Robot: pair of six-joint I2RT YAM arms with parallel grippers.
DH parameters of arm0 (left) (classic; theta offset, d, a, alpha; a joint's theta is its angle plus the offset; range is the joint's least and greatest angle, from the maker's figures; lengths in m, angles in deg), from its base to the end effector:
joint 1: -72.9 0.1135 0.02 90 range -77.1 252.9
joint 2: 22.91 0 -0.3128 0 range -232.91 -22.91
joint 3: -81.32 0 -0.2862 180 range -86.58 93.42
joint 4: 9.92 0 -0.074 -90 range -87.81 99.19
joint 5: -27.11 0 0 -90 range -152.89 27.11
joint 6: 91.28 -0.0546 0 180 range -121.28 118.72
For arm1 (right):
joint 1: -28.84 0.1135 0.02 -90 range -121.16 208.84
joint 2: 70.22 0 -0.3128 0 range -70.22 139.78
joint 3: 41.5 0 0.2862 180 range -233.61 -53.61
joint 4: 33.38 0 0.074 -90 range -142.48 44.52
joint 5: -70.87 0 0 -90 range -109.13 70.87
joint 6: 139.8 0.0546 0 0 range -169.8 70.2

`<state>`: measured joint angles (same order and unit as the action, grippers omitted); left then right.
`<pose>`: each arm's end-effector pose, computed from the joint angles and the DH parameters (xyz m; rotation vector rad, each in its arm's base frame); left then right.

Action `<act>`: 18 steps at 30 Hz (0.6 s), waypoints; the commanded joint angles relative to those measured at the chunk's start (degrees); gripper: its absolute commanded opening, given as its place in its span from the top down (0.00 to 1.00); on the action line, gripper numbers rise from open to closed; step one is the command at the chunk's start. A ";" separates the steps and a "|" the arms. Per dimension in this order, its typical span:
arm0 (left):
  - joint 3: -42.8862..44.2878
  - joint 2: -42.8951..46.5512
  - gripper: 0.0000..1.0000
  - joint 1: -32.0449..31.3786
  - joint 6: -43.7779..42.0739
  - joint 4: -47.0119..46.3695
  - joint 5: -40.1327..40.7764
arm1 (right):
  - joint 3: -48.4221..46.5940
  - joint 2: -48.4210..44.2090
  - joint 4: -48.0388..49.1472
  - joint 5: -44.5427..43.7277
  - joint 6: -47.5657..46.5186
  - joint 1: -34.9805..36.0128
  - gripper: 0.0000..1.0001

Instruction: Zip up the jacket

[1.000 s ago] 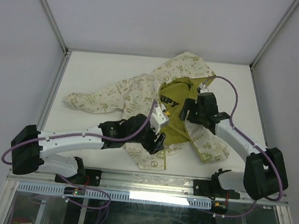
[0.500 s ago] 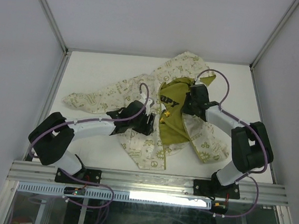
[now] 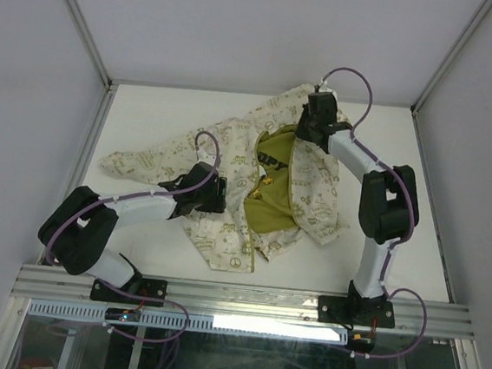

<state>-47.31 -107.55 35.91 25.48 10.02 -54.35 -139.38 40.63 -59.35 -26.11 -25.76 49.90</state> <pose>0.2499 -0.1781 0.1654 0.1615 2.5017 -0.2812 0.4783 0.1771 0.2610 0.1245 2.2568 0.2866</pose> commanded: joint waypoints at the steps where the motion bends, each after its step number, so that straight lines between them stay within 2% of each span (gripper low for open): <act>1: -0.04 5.09 0.41 0.50 1.57 1.17 5.12 | -2.53 -1.68 -5.66 3.49 -2.60 -1.02 0.75; 3: 0.23 7.59 0.39 -0.13 1.85 0.57 1.62 | 2.73 -6.51 -4.99 5.29 -3.66 -1.00 0.61; 6: 2.10 10.55 0.36 -2.66 2.74 0.43 -1.88 | 10.90 -14.64 -4.83 7.42 -4.71 -1.02 0.49; 12: 5.88 12.89 0.33 -9.89 5.92 -4.34 -7.02 | 26.16 -30.28 -4.27 8.79 -4.46 -0.84 0.34; 18: 5.38 6.91 0.30 -13.36 12.70 -18.98 -14.17 | 38.50 -43.13 -2.91 6.31 -2.34 -0.84 0.24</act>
<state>-43.09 -97.01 23.58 32.37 4.01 -62.11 -106.49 3.82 -64.60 -18.66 -29.22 48.96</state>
